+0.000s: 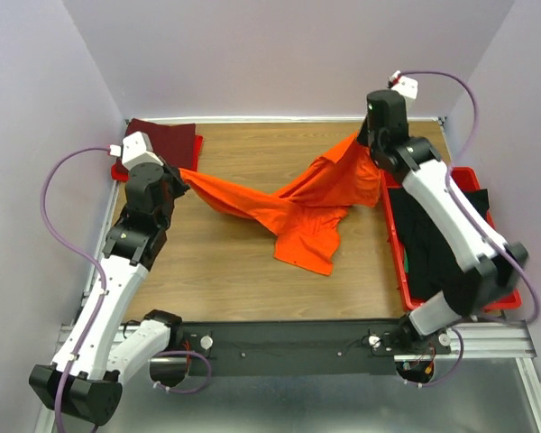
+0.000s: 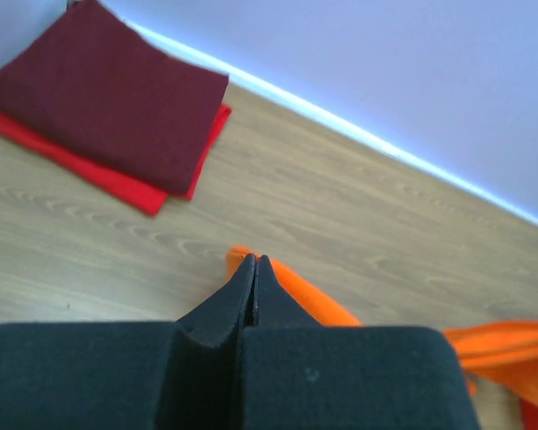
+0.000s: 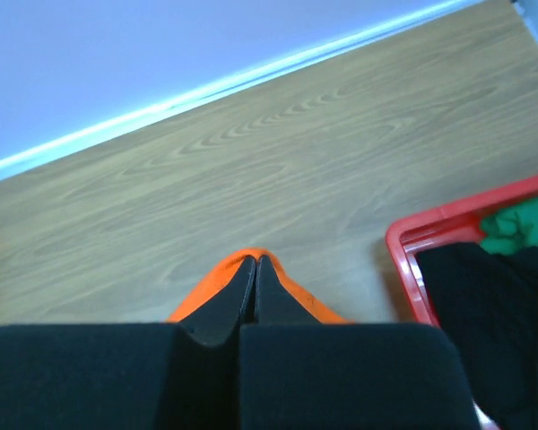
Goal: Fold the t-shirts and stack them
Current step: Flatten the tshirt out
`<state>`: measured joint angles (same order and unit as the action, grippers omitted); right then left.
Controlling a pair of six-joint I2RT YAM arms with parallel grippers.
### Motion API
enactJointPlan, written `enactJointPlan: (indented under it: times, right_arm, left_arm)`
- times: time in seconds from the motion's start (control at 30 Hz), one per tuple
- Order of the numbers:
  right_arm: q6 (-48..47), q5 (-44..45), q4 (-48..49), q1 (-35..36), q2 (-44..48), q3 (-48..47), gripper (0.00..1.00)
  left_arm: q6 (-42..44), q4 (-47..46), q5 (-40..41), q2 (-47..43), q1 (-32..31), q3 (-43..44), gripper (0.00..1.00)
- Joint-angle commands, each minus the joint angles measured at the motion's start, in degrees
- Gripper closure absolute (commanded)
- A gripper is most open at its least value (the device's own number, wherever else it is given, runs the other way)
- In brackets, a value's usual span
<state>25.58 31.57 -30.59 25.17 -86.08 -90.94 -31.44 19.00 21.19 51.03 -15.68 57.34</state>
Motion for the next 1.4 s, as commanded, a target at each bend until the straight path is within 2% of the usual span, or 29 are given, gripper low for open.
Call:
enactJointPlan:
  times: [0.0,0.03,0.07,0.13,0.17,0.2,0.23,0.3,0.33,0.37,0.4,0.53,0.57,0.6,0.73,0.83,0.97,1.37]
  right_arm:
    - [-1.9,-7.1,2.3,-5.8,-13.0,-9.5,1.00]
    - [-2.5,-8.0,2.3,-6.4,-15.7,-12.7,0.99]
    - [-3.3,-9.6,2.2,-6.6,-18.7,-15.4,0.95]
    - [-4.3,-12.4,-0.9,-6.5,-24.6,-20.7,0.72]
    - [-4.0,-14.4,-2.9,-6.6,-25.4,-24.0,0.55]
    - [-3.0,-15.0,-4.2,-6.4,-24.4,-23.5,0.47]
    - [-2.4,-16.2,-4.2,-6.4,-23.1,-19.7,0.36]
    - [-1.3,-16.5,-4.1,-6.3,-19.5,-14.0,0.32]
    - [0.2,-16.7,-4.0,-6.2,-15.3,-11.0,0.32]
    - [0.9,-17.7,-3.8,-5.7,-12.4,-2.9,0.32]
    - [1.6,-18.1,-2.5,-5.5,-9.5,1.2,0.32]
    - [7.9,-20.0,1.8,-2.3,9.4,23.5,0.35]
    - [9.3,-20.8,2.1,-1.1,12.0,27.1,0.36]
    - [12.1,-21.2,2.9,-0.6,14.9,34.5,0.38]
    - [19.2,-24.7,5.2,2.1,23.5,47.8,0.40]
    - [23.2,-25.5,7.7,3.7,26.0,53.7,0.40]
    - [26.4,-31.0,14.2,3.8,24.5,58.0,0.40]
    - [30.0,-36.1,23.7,4.3,17.9,60.6,0.40]
  left_arm:
    - [0.7,-0.9,0.1,0.4,0.7,-2.0,1.00]
    - [0.9,-1.0,0.2,0.5,0.8,-2.1,1.00]
    - [1.3,-1.1,0.4,0.4,0.9,-2.2,1.00]
    - [2.2,-1.1,0.8,0.4,1.4,-2.4,1.00]
    - [2.7,-1.0,0.9,0.5,1.5,-2.3,1.00]
    - [3.1,-1.0,1.3,0.2,1.7,-2.4,1.00]
    - [3.7,-1.1,1.6,0.1,2.1,-2.8,1.00]
    - [4.2,-1.3,1.1,-0.2,2.7,-3.1,1.00]
    - [4.5,-1.6,0.9,-0.3,2.8,-3.2,1.00]
    - [4.8,-1.7,0.4,-0.2,3.2,-3.4,1.00]
    - [5.0,-1.8,0.2,-0.3,3.4,-3.5,1.00]
    - [6.3,-2.1,-1.1,-0.2,4.0,-4.1,1.00]
    - [6.4,-2.1,-1.2,-0.2,4.1,-4.3,1.00]
    - [6.7,-2.3,-1.7,-0.4,4.3,-4.3,1.00]
    - [7.2,-2.7,-2.1,-1.1,4.5,-4.9,1.00]
    - [7.4,-3.2,-2.2,-1.4,4.6,-5.4,1.00]
    - [7.4,-3.4,-2.5,-1.1,4.6,-5.8,1.00]
    - [7.4,-4.1,-3.0,-0.8,5.0,-6.6,1.00]
